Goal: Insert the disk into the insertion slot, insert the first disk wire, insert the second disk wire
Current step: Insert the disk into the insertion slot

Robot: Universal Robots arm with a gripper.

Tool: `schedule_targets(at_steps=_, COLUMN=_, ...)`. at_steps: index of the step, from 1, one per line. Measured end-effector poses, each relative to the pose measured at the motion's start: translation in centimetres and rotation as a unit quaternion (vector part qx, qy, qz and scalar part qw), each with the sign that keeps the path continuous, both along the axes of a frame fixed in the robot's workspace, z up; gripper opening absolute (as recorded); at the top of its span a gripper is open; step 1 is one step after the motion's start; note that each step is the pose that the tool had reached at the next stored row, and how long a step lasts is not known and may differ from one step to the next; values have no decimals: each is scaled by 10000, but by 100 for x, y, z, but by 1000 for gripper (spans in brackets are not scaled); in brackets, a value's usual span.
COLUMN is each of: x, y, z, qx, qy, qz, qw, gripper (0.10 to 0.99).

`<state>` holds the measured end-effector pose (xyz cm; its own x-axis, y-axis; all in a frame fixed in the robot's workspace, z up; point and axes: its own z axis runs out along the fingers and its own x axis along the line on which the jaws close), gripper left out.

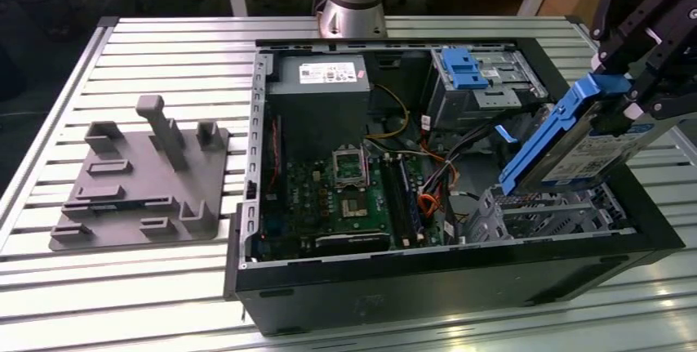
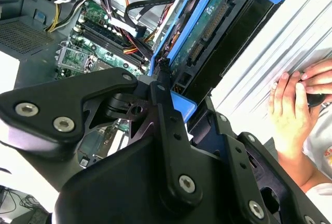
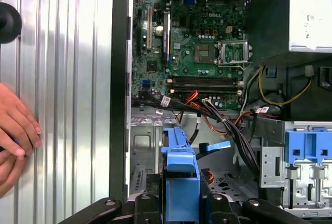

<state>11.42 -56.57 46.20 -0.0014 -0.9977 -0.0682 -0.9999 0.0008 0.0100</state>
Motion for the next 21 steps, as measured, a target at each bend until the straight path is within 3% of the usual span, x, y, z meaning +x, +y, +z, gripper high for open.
schedule_targets(at_steps=10, x=0, y=26, z=-48, qx=2, qy=3, qz=2, qw=10000, gripper=365)
schedule_targets(at_steps=21, x=24, y=25, z=-88, qx=1, qy=25, qz=8, qw=10000, gripper=365)
